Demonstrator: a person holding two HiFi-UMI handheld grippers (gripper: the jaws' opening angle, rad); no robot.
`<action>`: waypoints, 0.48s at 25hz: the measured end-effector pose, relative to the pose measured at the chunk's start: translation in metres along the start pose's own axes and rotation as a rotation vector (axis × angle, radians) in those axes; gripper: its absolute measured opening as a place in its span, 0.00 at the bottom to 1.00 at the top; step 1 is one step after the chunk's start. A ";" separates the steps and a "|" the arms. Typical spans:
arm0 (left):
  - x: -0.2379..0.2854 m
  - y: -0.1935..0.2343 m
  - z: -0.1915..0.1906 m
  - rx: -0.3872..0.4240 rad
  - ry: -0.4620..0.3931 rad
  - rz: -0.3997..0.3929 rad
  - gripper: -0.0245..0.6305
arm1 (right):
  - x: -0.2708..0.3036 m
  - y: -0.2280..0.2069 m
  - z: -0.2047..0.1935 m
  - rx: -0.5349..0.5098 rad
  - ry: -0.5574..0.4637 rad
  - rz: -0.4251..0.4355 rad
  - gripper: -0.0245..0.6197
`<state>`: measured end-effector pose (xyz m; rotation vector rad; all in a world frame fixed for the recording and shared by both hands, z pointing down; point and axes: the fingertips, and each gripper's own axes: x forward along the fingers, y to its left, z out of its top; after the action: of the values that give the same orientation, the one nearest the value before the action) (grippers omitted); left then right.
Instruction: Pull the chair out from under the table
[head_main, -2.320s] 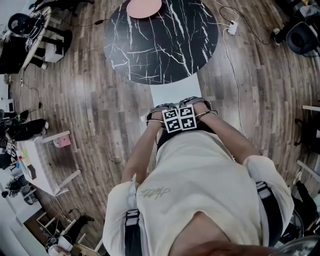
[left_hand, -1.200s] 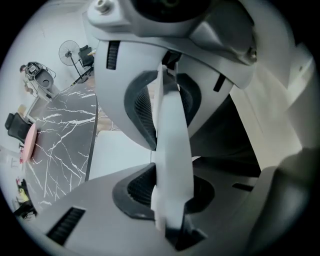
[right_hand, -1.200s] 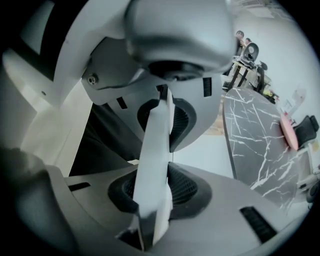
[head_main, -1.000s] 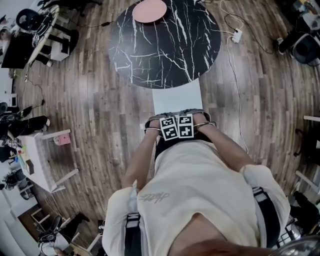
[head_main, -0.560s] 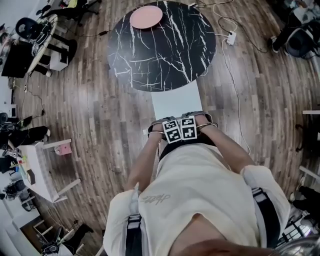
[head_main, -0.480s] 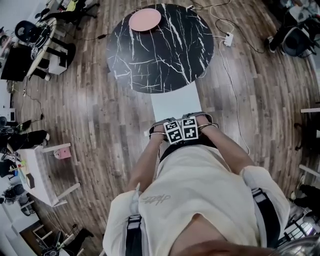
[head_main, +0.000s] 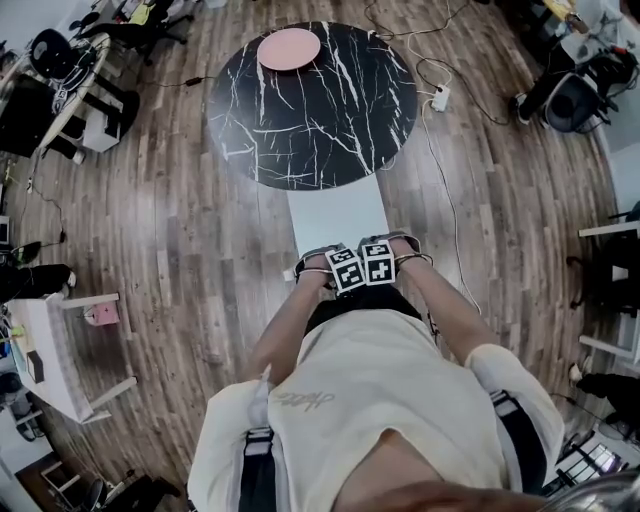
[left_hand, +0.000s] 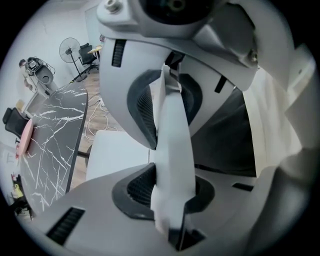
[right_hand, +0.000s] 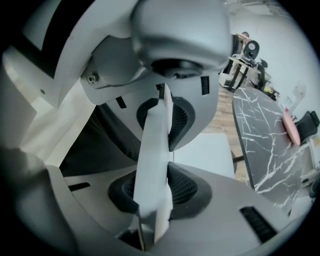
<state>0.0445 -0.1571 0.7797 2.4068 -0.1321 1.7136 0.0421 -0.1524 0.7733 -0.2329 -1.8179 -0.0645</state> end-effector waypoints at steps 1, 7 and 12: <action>0.000 -0.004 0.000 0.005 0.001 -0.006 0.18 | 0.001 0.004 0.000 0.010 -0.001 0.001 0.18; 0.001 -0.029 -0.002 0.037 0.015 -0.027 0.18 | 0.001 0.029 0.002 0.046 -0.015 0.001 0.18; 0.004 -0.055 0.004 0.017 0.012 -0.028 0.18 | 0.000 0.054 -0.004 0.033 -0.014 0.010 0.18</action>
<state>0.0592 -0.1042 0.7770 2.3983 -0.0830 1.7234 0.0566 -0.0999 0.7705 -0.2193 -1.8299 -0.0259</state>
